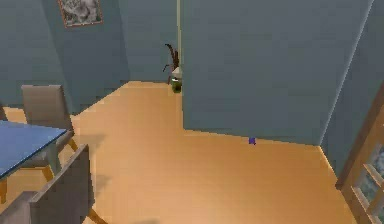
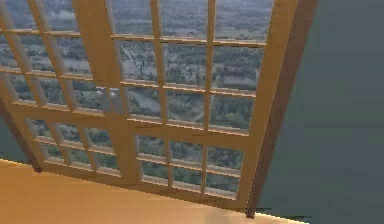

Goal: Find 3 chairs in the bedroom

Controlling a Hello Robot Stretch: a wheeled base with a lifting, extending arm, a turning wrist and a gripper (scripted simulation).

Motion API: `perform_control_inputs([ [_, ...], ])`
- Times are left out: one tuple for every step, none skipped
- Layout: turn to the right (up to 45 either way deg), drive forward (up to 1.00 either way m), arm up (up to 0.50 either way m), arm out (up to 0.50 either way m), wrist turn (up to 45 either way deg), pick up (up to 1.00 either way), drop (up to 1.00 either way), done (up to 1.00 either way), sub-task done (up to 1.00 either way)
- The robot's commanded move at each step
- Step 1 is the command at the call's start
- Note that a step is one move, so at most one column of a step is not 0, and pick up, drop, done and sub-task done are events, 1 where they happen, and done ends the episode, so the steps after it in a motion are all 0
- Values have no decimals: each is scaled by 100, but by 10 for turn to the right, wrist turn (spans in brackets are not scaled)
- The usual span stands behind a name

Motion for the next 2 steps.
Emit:
perform_control_inputs([
  [0, 60, 0, 0, 0, 0, 0, 0, 0],
  [-450, 0, 0, 0, 0, 0, 0, 0, 0],
])
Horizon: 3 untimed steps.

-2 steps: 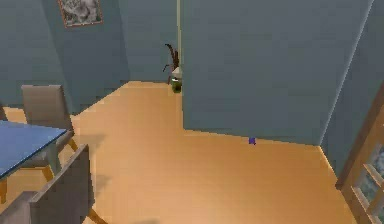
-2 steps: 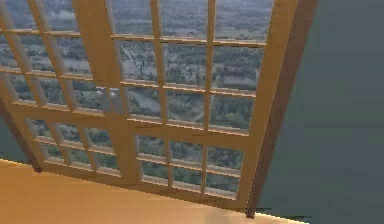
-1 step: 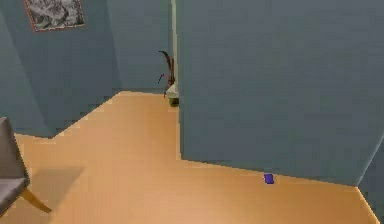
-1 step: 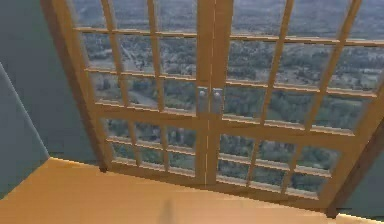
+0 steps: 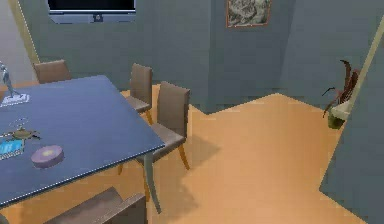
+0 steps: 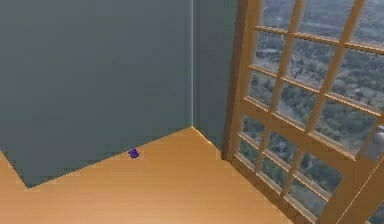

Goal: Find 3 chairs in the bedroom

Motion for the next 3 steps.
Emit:
perform_control_inputs([
  [-120, 0, 0, 0, 0, 0, 0, 0, 0],
  [0, 0, 0, 0, 0, 0, 0, 0, 100],
  [450, 0, 0, 0, 0, 0, 0, 0, 0],
])
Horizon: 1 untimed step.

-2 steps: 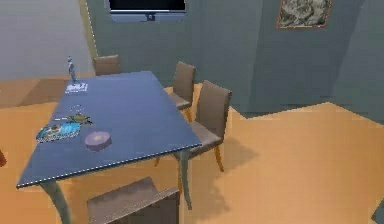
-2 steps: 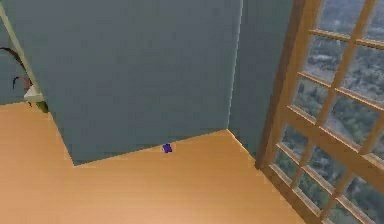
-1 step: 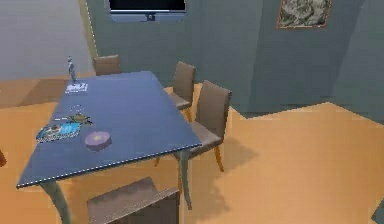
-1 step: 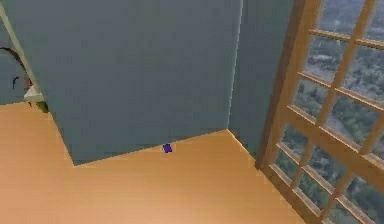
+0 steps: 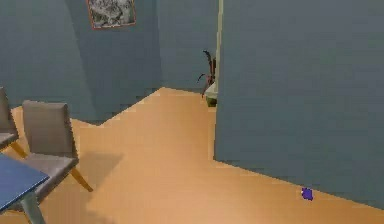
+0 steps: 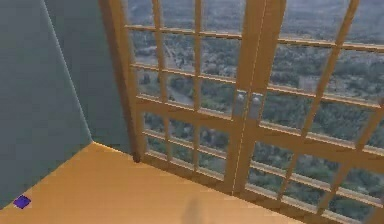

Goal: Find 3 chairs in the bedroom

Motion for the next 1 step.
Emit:
perform_control_inputs([
  [420, 0, 0, 0, 0, 0, 0, 0, 0],
])
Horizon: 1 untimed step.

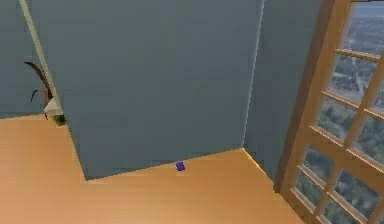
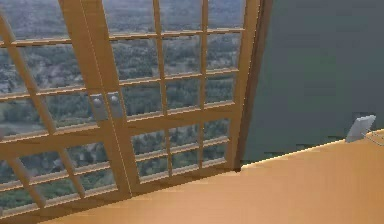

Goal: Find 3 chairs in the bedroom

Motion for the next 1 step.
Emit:
perform_control_inputs([
  [0, 45, 0, 0, 0, 0, 0, 0, 0],
])
